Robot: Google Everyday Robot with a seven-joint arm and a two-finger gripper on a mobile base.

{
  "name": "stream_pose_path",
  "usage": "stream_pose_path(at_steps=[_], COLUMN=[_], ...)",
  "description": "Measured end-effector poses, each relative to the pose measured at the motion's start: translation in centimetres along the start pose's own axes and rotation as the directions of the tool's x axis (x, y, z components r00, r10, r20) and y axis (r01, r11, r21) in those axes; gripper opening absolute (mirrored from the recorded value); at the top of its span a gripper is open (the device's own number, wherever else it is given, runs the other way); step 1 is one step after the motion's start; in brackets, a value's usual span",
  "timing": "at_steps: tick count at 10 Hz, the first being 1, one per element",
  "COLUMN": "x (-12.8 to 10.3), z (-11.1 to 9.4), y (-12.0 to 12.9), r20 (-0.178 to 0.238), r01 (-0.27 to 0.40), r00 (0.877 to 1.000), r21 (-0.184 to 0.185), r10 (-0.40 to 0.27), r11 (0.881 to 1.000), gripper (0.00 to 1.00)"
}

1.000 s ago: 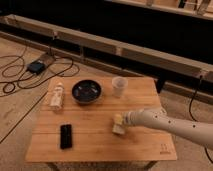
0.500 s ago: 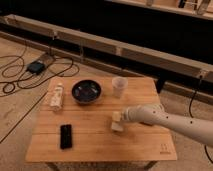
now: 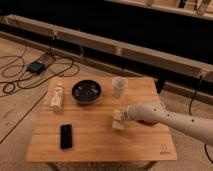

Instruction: Wipe the white sponge on the table

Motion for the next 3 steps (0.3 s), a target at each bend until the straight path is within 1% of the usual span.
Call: stream_pose_path(at_steps=[3], x=[0.03], z=[-0.03], y=[-0.03], r20=[0.000], r01=[-0.001], r00=[1.000], r21=[0.000], r10=[0.001], r11=[1.000], gripper=[0.43])
